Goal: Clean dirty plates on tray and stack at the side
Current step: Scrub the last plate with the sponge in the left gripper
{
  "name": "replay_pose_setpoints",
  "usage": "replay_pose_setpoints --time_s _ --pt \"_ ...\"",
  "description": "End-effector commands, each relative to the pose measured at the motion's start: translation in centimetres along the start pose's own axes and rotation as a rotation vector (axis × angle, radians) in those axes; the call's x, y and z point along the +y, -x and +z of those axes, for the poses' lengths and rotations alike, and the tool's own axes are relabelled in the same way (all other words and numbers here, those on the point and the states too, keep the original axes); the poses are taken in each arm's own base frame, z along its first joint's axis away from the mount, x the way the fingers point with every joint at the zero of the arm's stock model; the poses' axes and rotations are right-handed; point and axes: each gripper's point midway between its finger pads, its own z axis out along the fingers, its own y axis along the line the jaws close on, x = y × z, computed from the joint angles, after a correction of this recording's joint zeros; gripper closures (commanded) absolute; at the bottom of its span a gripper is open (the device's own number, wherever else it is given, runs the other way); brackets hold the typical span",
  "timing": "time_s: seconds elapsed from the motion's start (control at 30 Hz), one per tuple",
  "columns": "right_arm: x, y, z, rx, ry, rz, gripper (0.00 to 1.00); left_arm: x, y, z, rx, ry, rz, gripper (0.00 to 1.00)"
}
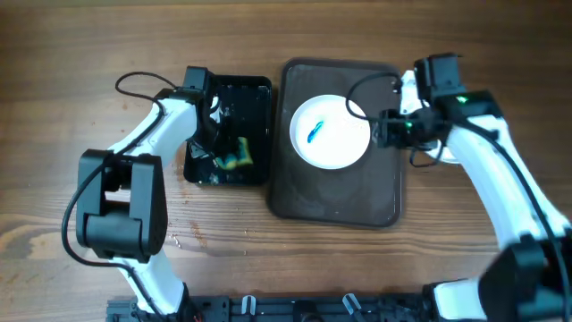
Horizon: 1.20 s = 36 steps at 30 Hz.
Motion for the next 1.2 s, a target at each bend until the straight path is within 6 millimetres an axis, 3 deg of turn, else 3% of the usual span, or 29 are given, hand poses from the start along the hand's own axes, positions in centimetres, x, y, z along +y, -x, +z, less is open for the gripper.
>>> replay_pose_setpoints --time_s 0.0,0.13,0.27,0.37,0.43,0.53,0.67,0.8,0.9,0.97,1.03,1.1,1.17 --pt "-0.4 1.2 4.1 0.035 0.006 0.018 0.41 1.1 -0.1 -1.2 0.041 0.05 -0.038 0.96" --pt "-1.0 1.2 8.6 0.096 0.031 0.059 0.59 -0.5 0.9 -4.7 -0.029 0.021 -0.012 0.96" --pt "0.3 0.6 11.3 0.146 0.159 0.03 0.63 -0.8 0.7 -3.9 -0.031 0.04 0.009 0.96" --pt "-1.0 0.4 12.8 0.162 0.094 0.079 0.79 -0.4 0.3 -2.4 -0.052 0.094 0.04 0.96" --pt "-2.0 0.4 13.2 0.154 0.041 0.085 0.96 -0.4 -0.4 -1.1 -0.05 0.094 0.058 0.96" --pt "-2.6 -0.6 13.0 0.195 0.006 0.086 0.96 0.2 -1.5 0.5 -0.038 0.1 0.064 0.96" --pt "-5.4 -3.7 12.0 0.31 -0.163 0.092 0.96 2.0 -1.3 1.3 -0.077 0.179 0.064 0.96" --pt "-5.0 -4.5 11.8 0.349 -0.134 0.036 0.96 1.8 -1.1 0.3 -0.076 0.184 0.062 0.96" --pt "-2.7 -4.3 12.1 0.347 -0.013 -0.077 0.96 -0.2 0.0 -3.8 -0.088 0.154 0.066 0.96" --pt "-1.0 -3.9 12.4 0.323 0.077 -0.171 0.96 -3.4 0.9 -7.3 -0.112 0.037 0.08 0.96" --pt "-0.6 -3.5 12.6 0.304 0.084 -0.183 0.96 -7.3 1.5 -10.2 -0.136 -0.125 0.113 0.96" --pt "-0.6 -3.3 12.6 0.295 0.08 -0.184 0.96 -11.0 1.6 -11.7 -0.147 -0.279 0.166 0.96" --pt "-0.6 -3.3 12.6 0.295 0.081 -0.183 0.96 -13.2 1.2 -11.5 -0.146 -0.338 0.214 0.96"
